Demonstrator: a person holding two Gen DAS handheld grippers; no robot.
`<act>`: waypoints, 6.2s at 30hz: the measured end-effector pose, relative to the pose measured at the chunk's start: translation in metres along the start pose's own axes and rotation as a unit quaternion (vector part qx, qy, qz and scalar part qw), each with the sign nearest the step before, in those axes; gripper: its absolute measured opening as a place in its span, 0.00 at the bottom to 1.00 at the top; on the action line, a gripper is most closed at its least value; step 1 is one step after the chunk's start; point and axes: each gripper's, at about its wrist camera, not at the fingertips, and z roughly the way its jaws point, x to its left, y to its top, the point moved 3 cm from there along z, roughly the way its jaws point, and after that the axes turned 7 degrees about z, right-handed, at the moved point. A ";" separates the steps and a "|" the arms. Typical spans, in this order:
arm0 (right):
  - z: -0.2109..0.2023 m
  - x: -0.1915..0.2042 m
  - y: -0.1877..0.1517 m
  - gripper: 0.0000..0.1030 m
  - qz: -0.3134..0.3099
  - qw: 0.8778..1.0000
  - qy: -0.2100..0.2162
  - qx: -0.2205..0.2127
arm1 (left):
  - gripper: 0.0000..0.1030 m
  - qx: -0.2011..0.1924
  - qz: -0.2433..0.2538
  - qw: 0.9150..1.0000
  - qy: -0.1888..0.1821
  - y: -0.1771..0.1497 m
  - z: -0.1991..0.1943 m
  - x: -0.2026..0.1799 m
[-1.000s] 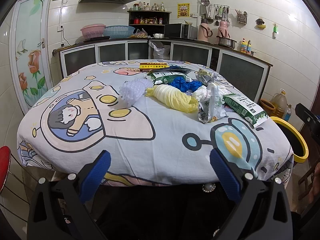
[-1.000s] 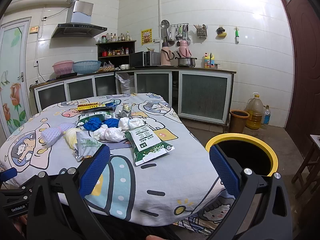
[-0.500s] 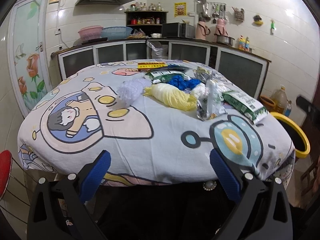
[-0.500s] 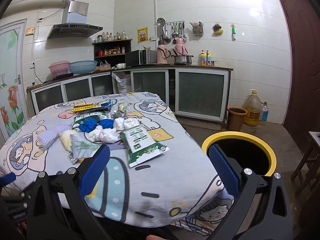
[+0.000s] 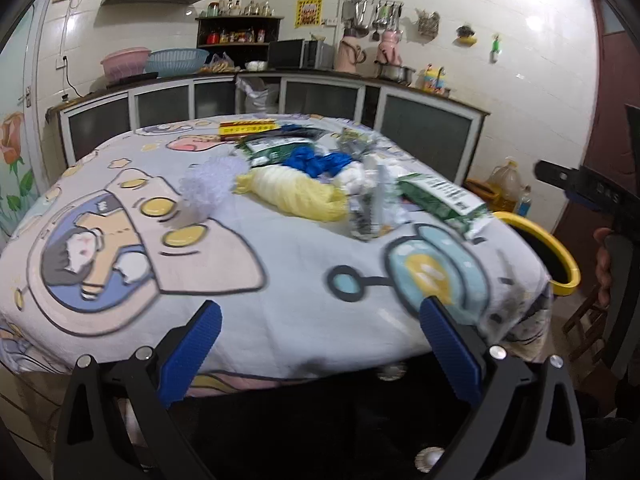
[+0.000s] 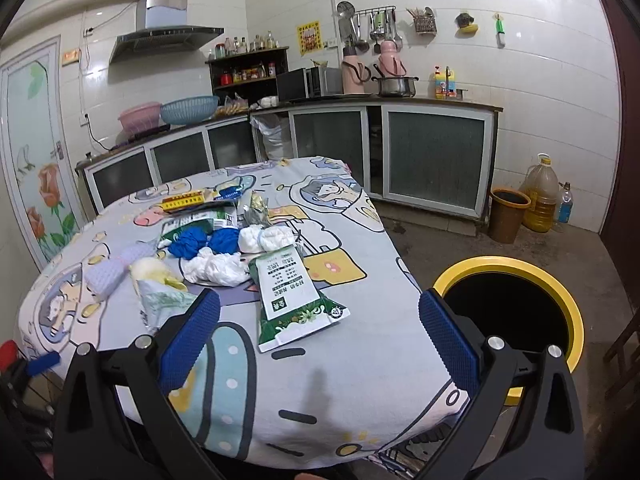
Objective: Collect trash
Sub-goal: 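Grasp the lavender foam net with the left tool while the right tool grasps the white-green milk bag, then carry both items to the yellow bin and open both tools to drop them, then grasp the yellow-white cabbage with the left tool while the right tool grasps the white tissue bundle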
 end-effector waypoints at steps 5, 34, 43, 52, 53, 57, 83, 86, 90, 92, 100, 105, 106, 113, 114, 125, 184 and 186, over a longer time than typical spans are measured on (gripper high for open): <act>0.020 0.004 -0.003 0.93 -0.031 0.999 0.007 0.025 | 0.93 0.018 0.024 0.999 0.012 0.024 0.008 0.025; 0.167 0.055 0.014 0.93 -0.198 0.955 0.042 0.216 | 0.93 0.179 0.009 0.984 -0.018 0.113 0.154 0.135; 0.195 0.056 0.003 0.93 -0.191 0.946 0.039 0.258 | 0.93 0.202 0.001 0.978 -0.051 0.104 0.189 0.135; 0.208 0.053 -0.002 0.77 -0.167 0.941 0.048 0.292 | 0.69 0.198 0.008 0.980 -0.033 0.103 0.202 0.139; 0.209 0.053 -0.002 0.64 -0.160 0.939 0.055 0.299 | 0.55 0.195 0.009 0.980 -0.030 0.104 0.201 0.140; 0.208 0.054 0.001 0.54 -0.145 0.941 0.053 0.302 | 0.23 0.193 0.001 0.981 -0.028 0.106 0.197 0.149; 0.122 -0.036 0.052 0.54 -0.010 0.973 0.054 0.222 | 0.22 0.076 0.059 0.990 -0.102 0.166 0.097 0.055; 0.112 -0.066 0.056 0.54 0.011 0.977 0.035 0.209 | 0.23 0.075 0.082 0.985 -0.131 0.175 0.108 0.014; 0.099 -0.108 0.061 0.54 0.039 0.980 0.003 0.193 | 0.23 0.077 0.113 0.974 -0.183 0.186 0.123 -0.049; 0.093 -0.133 0.063 0.54 0.057 0.981 -0.014 0.184 | 0.23 0.081 0.131 0.965 -0.214 0.189 0.129 -0.084; 0.079 -0.219 0.058 0.54 0.124 0.975 -0.076 0.170 | 0.23 0.099 0.194 0.930 -0.298 0.193 0.155 -0.206; 0.084 -0.249 0.048 0.54 0.143 0.968 -0.097 0.179 | 0.23 0.126 0.218 0.910 -0.330 0.185 0.182 -0.274; 0.085 -0.252 0.046 0.54 0.146 0.968 -0.098 0.181 | 0.23 0.132 0.220 0.907 -0.333 0.183 0.188 -0.282; 0.093 -0.282 0.033 0.54 0.175 0.958 -0.116 0.196 | 0.23 0.165 0.227 0.895 -0.347 0.174 0.223 -0.341; 0.093 -0.285 0.031 0.55 0.178 0.957 -0.118 0.197 | 0.23 0.168 0.225 0.893 -0.352 0.174 0.226 -0.350; 0.073 -0.314 0.032 0.80 0.207 0.947 -0.168 0.181 | 0.92 0.126 0.173 0.913 -0.348 0.189 0.227 -0.352; 0.193 0.062 0.062 0.70 -0.165 0.953 0.163 0.194 | 0.92 0.145 -0.030 0.983 -0.109 0.107 0.154 0.059; 0.207 0.063 0.066 0.69 -0.153 0.953 0.164 0.201 | 0.92 0.150 -0.033 0.982 -0.111 0.108 0.159 0.057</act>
